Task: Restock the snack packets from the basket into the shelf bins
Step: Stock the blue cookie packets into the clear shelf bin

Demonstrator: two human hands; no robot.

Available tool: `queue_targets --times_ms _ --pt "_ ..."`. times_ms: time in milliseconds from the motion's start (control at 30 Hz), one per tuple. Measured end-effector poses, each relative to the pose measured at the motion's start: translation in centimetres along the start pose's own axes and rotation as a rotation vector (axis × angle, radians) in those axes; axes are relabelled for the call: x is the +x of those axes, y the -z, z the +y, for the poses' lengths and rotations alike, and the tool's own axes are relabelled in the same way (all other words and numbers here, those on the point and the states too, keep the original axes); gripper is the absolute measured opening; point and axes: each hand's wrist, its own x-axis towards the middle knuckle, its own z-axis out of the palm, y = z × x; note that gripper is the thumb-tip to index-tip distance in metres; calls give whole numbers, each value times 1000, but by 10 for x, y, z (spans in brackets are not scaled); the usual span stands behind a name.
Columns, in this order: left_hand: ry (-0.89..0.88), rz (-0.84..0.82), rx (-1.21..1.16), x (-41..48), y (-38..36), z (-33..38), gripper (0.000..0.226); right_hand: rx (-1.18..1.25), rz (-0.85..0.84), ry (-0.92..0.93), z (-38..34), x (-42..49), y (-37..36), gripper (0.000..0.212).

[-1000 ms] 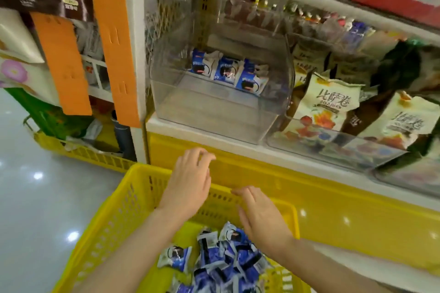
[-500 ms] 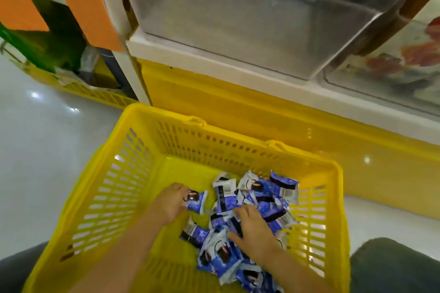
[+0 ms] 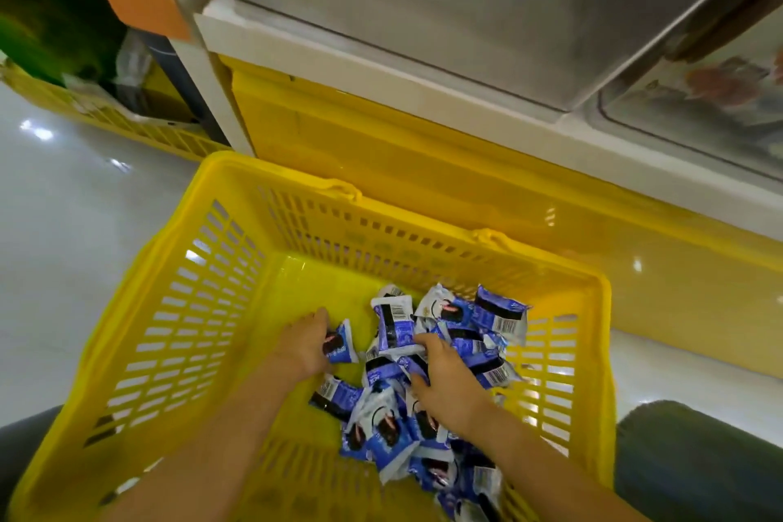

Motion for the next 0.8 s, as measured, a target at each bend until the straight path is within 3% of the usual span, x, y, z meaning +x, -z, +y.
queue_targets --times_ms 167,267,400,467,567,700,800 --pt "189 -128 -677 -21 19 7 35 111 119 17 -24 -19 10 59" --pt "188 -70 -899 -43 26 22 46 317 152 -25 -40 -31 23 55" --pt "113 -46 -1011 -73 33 52 49 627 151 -113 -57 -45 43 50" --pt "56 -61 -1123 -91 36 69 46 640 212 -72 -60 -55 47 51" --pt "7 -68 -1339 -117 36 93 24 669 235 -51 -65 -72 50 49" --pt "-71 117 -1331 -145 43 115 19 653 211 -36 -76 -91 65 46" --pt "-141 145 -1284 -166 62 122 18 630 163 28 -87 -110 84 50"
